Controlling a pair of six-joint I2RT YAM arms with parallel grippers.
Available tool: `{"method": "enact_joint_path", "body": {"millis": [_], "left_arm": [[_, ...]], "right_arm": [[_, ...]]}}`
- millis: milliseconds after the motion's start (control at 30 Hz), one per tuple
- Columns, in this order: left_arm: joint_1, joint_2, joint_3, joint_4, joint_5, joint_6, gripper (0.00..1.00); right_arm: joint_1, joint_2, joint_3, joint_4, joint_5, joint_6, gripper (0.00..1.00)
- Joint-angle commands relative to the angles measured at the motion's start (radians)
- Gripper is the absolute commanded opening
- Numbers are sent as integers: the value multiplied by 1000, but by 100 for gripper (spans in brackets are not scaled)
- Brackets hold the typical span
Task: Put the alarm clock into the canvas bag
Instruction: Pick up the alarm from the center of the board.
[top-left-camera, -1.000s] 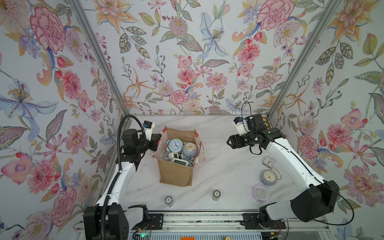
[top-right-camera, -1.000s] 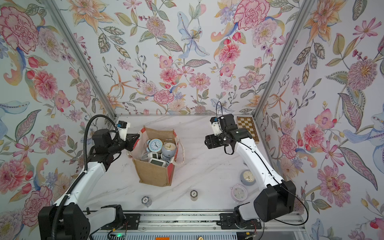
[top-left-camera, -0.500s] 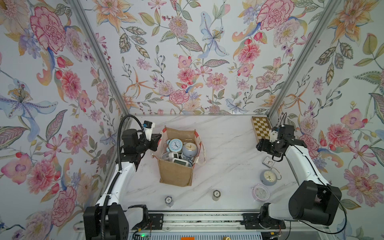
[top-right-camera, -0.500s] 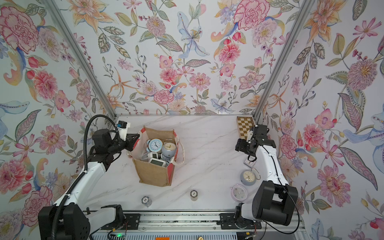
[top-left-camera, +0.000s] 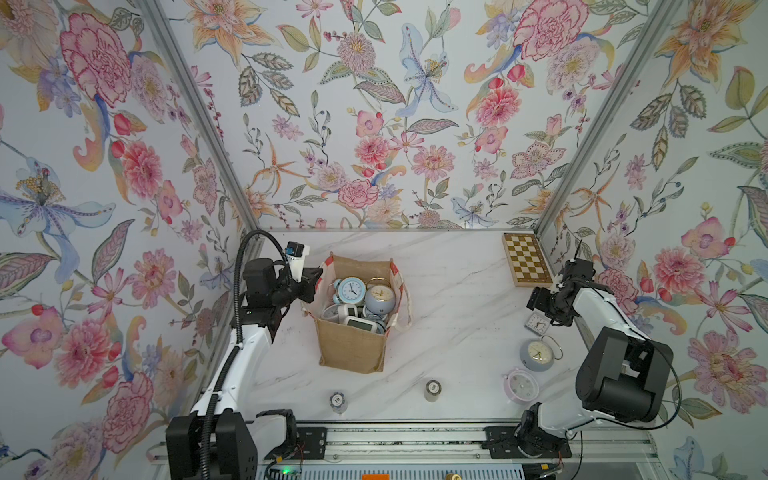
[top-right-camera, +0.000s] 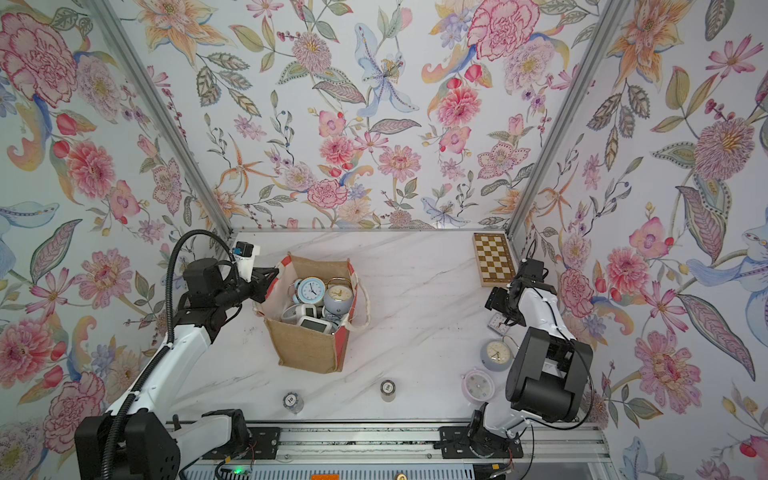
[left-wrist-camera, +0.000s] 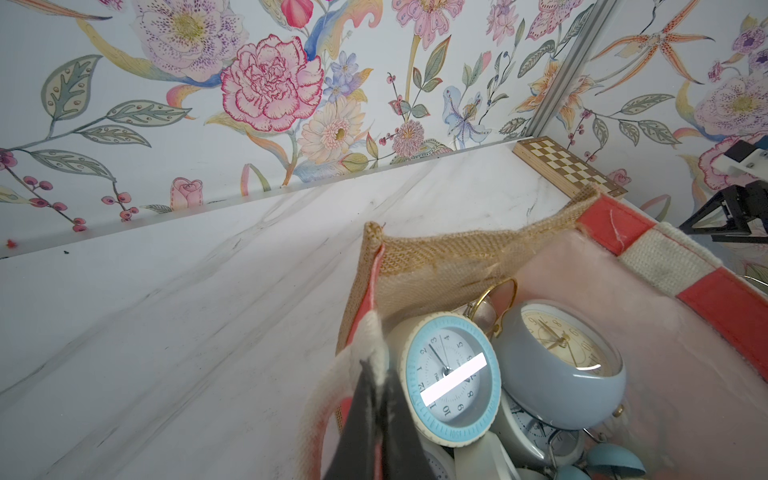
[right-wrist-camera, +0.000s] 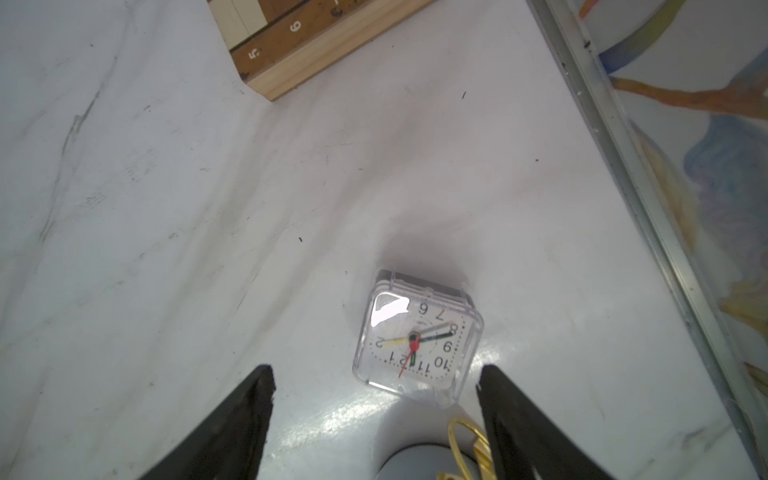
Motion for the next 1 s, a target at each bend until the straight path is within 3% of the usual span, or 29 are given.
{"method": "enact_joint_path", "body": {"millis": [0, 400, 967], "left_arm": [[-10, -11, 33, -13, 6, -9, 0], [-48, -8, 53, -56, -15, 24, 0], [-61, -9, 61, -67, -7, 32, 0]], "right_arm": [[-11, 33, -3, 24, 74, -3, 81], [-17, 100, -36, 45, 40, 19, 89], [-5, 121, -84, 61, 37, 16, 71]]}}
